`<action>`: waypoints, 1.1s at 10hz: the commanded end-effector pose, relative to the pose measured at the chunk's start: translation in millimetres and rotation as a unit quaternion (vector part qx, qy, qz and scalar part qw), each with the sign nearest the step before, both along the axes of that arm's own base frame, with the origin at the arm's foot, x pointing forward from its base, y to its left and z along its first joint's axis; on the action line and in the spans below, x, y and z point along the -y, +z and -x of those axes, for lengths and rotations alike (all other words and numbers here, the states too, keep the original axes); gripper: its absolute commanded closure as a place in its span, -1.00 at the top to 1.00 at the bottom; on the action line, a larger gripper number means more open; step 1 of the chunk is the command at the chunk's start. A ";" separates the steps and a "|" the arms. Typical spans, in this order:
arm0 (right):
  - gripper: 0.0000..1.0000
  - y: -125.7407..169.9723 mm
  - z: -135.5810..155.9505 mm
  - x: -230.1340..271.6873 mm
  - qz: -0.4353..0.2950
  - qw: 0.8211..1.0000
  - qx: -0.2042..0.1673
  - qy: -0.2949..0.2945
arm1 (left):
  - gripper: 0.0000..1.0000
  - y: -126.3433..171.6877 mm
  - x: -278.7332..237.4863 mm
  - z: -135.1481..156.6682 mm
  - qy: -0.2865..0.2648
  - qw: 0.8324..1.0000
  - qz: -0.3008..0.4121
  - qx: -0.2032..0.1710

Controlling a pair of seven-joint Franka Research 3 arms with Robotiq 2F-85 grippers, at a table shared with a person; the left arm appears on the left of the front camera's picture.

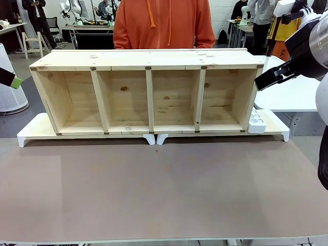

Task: Perform cable management.
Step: When the cord part of the Power Cable appears at the lower middle area of the table and stops, grasp the cord part of the Power Cable.

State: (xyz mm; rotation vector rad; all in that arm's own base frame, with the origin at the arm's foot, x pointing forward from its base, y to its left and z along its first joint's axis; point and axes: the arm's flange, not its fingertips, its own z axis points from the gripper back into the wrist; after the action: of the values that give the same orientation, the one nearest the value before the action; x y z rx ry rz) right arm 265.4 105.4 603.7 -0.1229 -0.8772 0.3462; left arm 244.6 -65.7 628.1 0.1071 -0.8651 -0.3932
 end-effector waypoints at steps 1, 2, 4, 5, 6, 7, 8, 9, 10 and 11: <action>1.00 0.2 0.1 1.0 0.000 1.000 0.000 -0.002 | 1.00 1.3 0.1 0.7 0.001 1.000 0.000 0.003; 1.00 0.2 0.1 1.0 0.000 1.000 0.000 -0.002 | 1.00 1.3 0.1 0.7 0.001 1.000 0.000 0.003; 1.00 0.2 0.1 1.0 0.000 1.000 0.000 -0.002 | 1.00 1.3 0.1 0.7 0.001 1.000 0.000 0.003; 1.00 0.2 0.1 1.0 0.000 1.000 0.000 -0.002 | 1.00 1.3 0.1 0.7 0.001 1.000 0.000 0.003; 1.00 0.2 0.1 1.0 0.000 1.000 0.000 -0.002 | 1.00 1.3 0.1 0.7 0.001 1.000 0.000 0.003; 1.00 0.2 0.1 1.0 0.000 1.000 0.000 -0.002 | 1.00 1.3 0.1 0.7 0.001 1.000 0.000 0.003; 1.00 0.2 0.1 1.0 0.000 1.000 0.000 -0.002 | 1.00 1.3 0.1 0.7 0.001 1.000 0.000 0.003; 1.00 0.2 0.1 1.0 0.000 1.000 0.000 -0.002 | 1.00 1.3 0.1 0.7 0.001 1.000 0.000 0.003; 1.00 0.2 0.1 1.0 0.000 1.000 0.000 -0.002 | 1.00 1.3 0.1 0.7 0.001 1.000 0.000 0.003; 1.00 0.2 0.1 1.0 0.000 1.000 0.000 -0.002 | 1.00 1.3 0.1 0.7 0.001 1.000 0.000 0.003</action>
State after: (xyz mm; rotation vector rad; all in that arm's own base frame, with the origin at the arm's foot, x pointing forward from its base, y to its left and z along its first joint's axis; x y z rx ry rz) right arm 265.4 105.4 603.7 -0.1229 -0.8772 0.3462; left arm 244.6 -65.7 628.1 0.1071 -0.8651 -0.3932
